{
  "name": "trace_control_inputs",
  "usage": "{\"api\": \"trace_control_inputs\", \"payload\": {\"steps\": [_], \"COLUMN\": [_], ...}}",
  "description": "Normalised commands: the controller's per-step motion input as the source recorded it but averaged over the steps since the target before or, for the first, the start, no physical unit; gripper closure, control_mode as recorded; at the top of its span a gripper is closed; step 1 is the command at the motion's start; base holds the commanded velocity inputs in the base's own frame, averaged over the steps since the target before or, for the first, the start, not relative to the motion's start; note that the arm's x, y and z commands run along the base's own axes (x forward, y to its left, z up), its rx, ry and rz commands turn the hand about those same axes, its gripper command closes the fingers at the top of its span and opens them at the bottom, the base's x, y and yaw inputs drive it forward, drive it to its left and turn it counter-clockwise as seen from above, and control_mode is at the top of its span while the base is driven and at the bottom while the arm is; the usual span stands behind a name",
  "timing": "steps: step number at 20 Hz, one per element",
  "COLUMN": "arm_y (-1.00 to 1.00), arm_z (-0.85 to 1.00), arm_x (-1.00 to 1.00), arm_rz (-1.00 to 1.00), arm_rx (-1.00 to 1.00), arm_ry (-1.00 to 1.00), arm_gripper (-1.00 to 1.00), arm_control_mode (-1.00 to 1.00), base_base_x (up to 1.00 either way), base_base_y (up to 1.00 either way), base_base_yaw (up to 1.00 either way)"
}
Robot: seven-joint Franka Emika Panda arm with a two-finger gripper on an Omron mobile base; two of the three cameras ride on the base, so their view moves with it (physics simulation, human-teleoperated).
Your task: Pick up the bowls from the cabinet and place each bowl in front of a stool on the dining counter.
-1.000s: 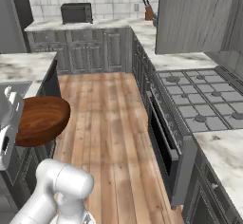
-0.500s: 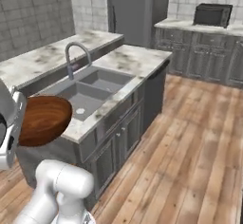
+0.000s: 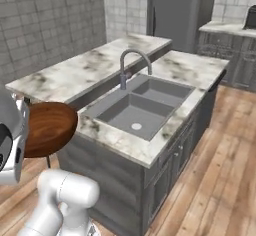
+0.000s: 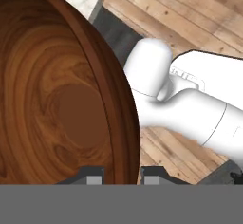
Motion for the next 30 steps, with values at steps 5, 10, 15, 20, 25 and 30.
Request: {"api": "trace_control_inputs", "payload": {"steps": [5,10,15,20,25,30], "arm_y": [0.00,0.00,0.00,0.00,0.00,0.00], "arm_z": [0.00,0.00,0.00,0.00,0.00,0.00], "arm_x": [0.00,0.00,0.00,0.00,0.00,0.00], "arm_rz": [0.00,0.00,0.00,0.00,0.00,0.00], "arm_rx": [0.00,0.00,0.00,0.00,0.00,0.00], "arm_ry": [0.00,0.00,0.00,0.00,0.00,0.00], "arm_gripper": [1.00,1.00,1.00,1.00,1.00,1.00], "arm_control_mode": [1.00,1.00,1.00,1.00,1.00,1.00], "base_base_x": [0.86,0.98,0.96,0.85,0.97,0.95], "base_base_y": [1.00,1.00,1.00,1.00,1.00,0.74], "base_base_yaw": [0.00,-0.04,-0.19,-0.39,-0.35,-0.23]}}
